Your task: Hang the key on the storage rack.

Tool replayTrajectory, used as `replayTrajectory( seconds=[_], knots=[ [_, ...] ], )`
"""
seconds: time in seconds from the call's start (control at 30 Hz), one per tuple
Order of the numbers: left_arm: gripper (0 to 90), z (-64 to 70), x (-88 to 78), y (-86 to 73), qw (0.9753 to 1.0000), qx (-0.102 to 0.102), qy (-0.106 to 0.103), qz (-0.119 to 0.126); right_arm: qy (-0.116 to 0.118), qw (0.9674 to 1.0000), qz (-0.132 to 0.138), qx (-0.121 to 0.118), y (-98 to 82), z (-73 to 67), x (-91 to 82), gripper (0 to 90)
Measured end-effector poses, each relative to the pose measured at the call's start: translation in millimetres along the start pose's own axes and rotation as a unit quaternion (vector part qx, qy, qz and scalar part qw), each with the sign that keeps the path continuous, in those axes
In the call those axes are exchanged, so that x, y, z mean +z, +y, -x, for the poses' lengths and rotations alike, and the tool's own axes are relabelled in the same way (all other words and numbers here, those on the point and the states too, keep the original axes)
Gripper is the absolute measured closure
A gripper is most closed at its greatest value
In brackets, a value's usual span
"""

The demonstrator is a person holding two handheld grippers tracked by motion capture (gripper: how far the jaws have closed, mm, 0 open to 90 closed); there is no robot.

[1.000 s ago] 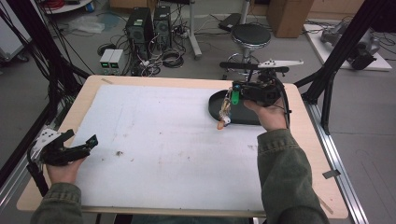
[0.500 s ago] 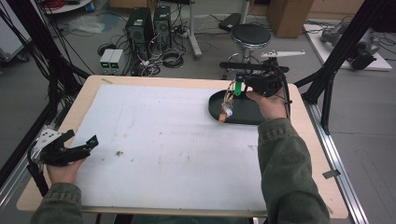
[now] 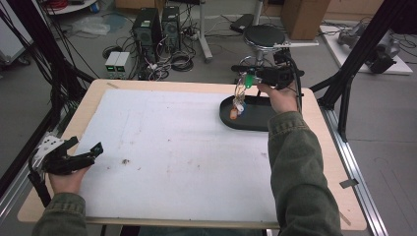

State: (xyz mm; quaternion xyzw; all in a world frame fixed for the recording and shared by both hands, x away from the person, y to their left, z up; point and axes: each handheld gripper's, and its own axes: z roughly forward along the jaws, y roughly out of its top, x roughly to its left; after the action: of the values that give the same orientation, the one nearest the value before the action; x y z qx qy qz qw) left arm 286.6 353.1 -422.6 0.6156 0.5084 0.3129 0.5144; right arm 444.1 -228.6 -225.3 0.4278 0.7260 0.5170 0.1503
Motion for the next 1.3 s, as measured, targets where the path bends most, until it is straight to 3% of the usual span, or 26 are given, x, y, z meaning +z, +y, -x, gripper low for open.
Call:
replayTrajectory(
  seconds=[0.53,0.9,1.3],
  knots=[
    [1.7,-1.0,1.1,-0.3,1.0,0.002,0.002,-0.002,0.005,0.9998,0.001,0.017,15.7,15.4,28.7,84.2],
    [1.7,-1.0,0.8,-0.3,1.0,0.002,0.002,-0.002,-0.007,0.9994,-0.009,0.033,10.0,31.6,57.7,84.2],
    [1.7,-1.2,0.3,-1.7,0.9999,0.0,0.003,-0.017,-0.015,0.9984,-0.013,0.052,5.8,33.8,71.6,84.1]
  ],
)
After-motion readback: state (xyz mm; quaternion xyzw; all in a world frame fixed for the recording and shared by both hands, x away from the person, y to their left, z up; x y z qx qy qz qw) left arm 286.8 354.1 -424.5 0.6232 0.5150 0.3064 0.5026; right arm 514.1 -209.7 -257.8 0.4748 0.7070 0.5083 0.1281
